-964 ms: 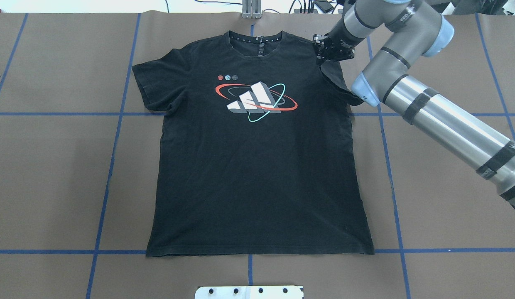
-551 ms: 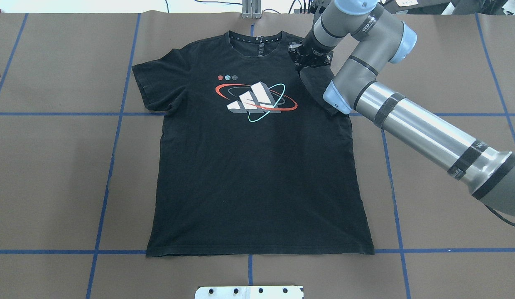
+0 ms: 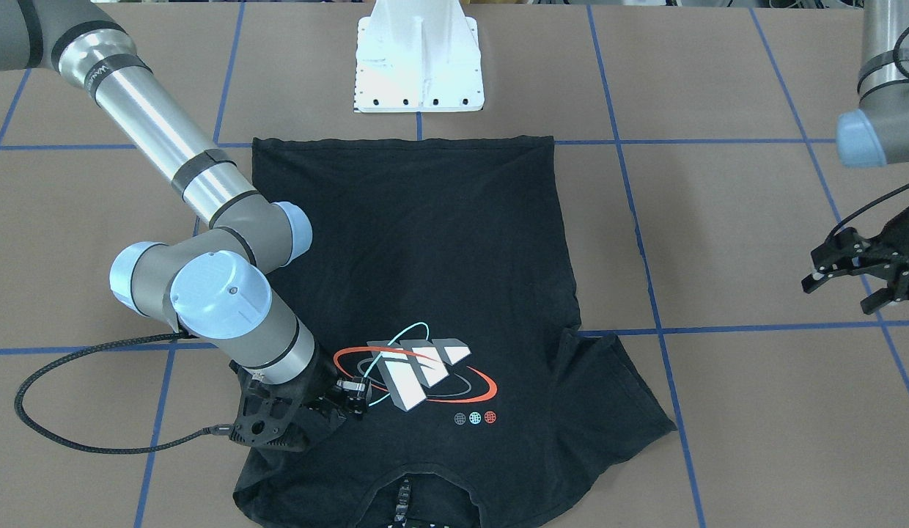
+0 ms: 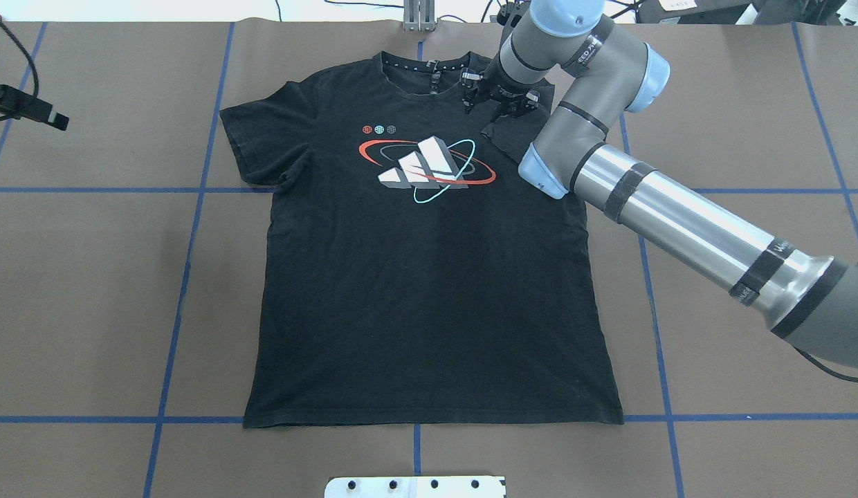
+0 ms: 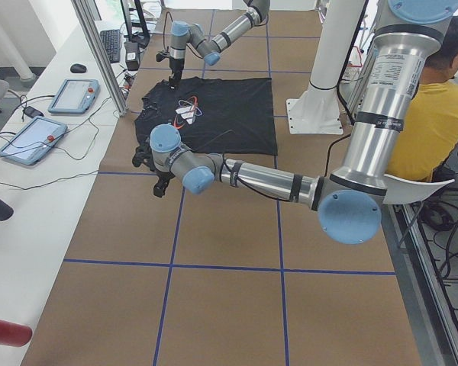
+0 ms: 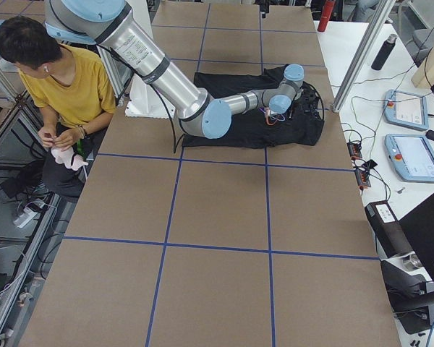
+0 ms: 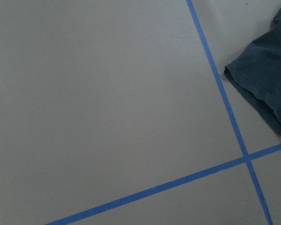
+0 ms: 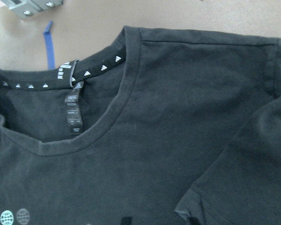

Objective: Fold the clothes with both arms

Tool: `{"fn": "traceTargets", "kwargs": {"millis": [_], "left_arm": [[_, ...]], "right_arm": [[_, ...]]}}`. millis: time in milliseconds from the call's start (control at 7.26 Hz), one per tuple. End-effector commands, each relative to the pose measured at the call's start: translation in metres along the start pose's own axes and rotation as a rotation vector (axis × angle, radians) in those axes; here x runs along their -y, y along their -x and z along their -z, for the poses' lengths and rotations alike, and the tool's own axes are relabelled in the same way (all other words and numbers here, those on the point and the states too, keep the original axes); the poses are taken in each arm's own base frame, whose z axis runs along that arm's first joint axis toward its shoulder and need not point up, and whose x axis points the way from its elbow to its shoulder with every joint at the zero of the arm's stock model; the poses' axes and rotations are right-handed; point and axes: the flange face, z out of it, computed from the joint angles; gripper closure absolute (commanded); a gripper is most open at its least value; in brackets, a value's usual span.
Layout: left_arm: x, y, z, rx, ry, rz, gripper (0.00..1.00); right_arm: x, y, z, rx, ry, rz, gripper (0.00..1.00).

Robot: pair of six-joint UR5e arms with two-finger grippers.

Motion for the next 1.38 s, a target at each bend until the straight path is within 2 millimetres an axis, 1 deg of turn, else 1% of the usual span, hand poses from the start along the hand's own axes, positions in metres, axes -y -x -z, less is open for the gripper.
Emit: {"fn": "traceTargets", "kwargs": {"millis": [0,138,275,413,551,689,826,964,1102,1240], "left_arm": [[0.031,-0.026,-0.058,-0.060,-0.020,0.022,0.00],[0.040,-0.027,-0.090,-0.066,-0.028,-0.007,0.00],[0.073,-0.042,-0.110,-0.056,-0.032,-0.015,0.01],[0.084,-0.061,-0.130,-0.056,-0.051,-0.054,0.07],[0.082,-0.072,-0.152,-0.057,-0.075,-0.095,0.11],[0.085,-0.075,-0.156,-0.056,-0.080,-0.102,0.15],[0.092,-0.082,-0.169,-0.051,-0.130,-0.135,0.18],[0.103,-0.085,-0.180,-0.055,-0.142,-0.147,0.23],[0.104,-0.089,-0.185,-0.038,-0.156,-0.151,0.25],[0.105,-0.095,-0.194,-0.018,-0.162,-0.142,0.25]], "right_arm": [[-0.053,-0.075,0.051,0.080,0.035,0.006,0.00],[-0.082,-0.120,0.075,0.095,0.049,0.013,0.00],[-0.098,-0.148,0.087,0.093,0.053,0.012,0.00],[-0.101,-0.163,0.086,0.079,0.049,0.004,0.00],[-0.103,-0.169,0.087,0.077,0.046,0.003,0.01],[-0.103,-0.169,0.088,0.076,0.038,0.002,0.01],[-0.102,-0.174,0.086,0.064,0.021,-0.002,0.01],[-0.104,-0.174,0.085,0.063,0.019,-0.001,0.01],[-0.107,-0.172,0.081,0.057,0.006,0.004,0.01],[-0.109,-0.171,0.079,0.055,0.001,0.007,0.00]]}}
